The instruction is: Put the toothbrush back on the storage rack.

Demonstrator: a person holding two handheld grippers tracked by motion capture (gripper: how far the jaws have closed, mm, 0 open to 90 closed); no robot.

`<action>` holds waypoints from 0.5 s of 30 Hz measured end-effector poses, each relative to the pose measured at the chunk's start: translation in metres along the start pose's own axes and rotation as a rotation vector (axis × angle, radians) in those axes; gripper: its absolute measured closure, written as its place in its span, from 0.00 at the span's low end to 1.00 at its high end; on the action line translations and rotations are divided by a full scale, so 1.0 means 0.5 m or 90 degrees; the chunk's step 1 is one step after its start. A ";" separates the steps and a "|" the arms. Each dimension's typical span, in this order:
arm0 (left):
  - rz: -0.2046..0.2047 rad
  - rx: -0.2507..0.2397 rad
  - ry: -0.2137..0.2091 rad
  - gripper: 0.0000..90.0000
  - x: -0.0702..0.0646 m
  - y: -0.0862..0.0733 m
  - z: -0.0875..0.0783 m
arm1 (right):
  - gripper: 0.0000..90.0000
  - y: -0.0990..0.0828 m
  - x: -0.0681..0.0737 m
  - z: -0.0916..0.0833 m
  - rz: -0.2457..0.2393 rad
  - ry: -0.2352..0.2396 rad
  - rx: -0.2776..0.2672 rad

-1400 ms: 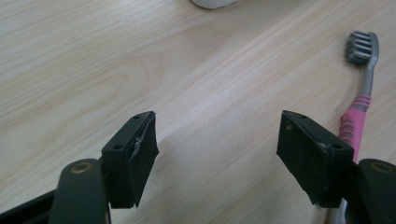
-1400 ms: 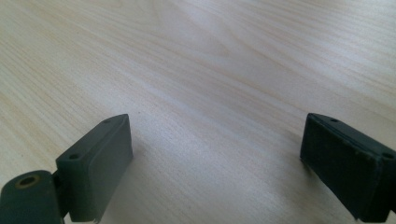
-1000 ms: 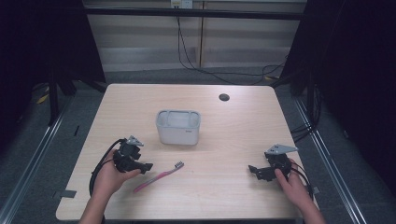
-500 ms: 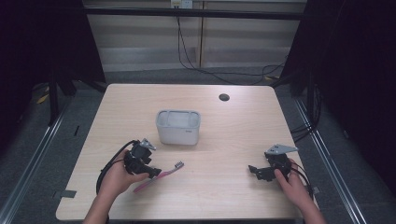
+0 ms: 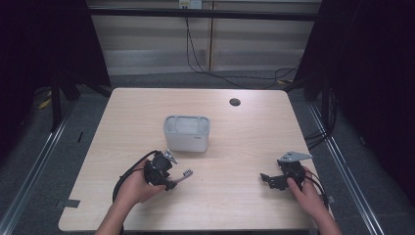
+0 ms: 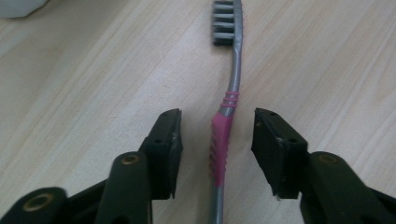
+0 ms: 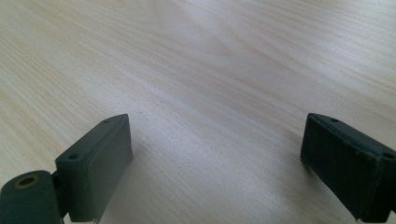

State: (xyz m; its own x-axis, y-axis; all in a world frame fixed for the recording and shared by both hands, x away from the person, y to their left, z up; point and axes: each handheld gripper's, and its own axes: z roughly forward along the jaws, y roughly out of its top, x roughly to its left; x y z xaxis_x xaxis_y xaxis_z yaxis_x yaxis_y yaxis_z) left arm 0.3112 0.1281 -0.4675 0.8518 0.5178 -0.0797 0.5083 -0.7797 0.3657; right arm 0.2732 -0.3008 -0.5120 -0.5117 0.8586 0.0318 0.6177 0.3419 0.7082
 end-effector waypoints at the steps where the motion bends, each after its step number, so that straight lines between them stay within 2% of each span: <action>1: 0.000 0.000 0.000 0.62 0.000 0.000 0.000 | 0.09 0.000 0.000 0.000 0.000 0.000 0.000; 3: 0.017 0.021 0.009 0.68 -0.008 0.007 0.004 | 0.09 0.000 0.000 0.000 0.000 0.000 0.000; 8: 0.015 0.032 0.010 0.72 -0.012 0.014 0.009 | 0.09 0.000 0.000 0.000 0.000 0.000 0.000; 10: 0.016 0.044 0.014 0.82 -0.016 0.019 0.009 | 0.09 0.000 0.000 0.000 -0.001 0.000 0.000; 13: 0.024 0.058 0.010 0.87 -0.025 0.029 0.012 | 0.09 0.000 0.000 0.000 -0.001 0.001 0.000; 15: 0.019 0.059 0.006 0.88 -0.026 0.030 0.013 | 0.09 0.000 0.000 0.000 -0.001 0.000 -0.001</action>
State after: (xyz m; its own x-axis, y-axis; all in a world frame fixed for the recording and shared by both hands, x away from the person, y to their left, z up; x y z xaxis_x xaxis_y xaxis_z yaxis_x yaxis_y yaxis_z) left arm 0.3086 0.1071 -0.4670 0.8659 0.4965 -0.0607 0.4922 -0.8241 0.2803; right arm 0.2733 -0.3010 -0.5121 -0.5129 0.8579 0.0314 0.6165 0.3427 0.7089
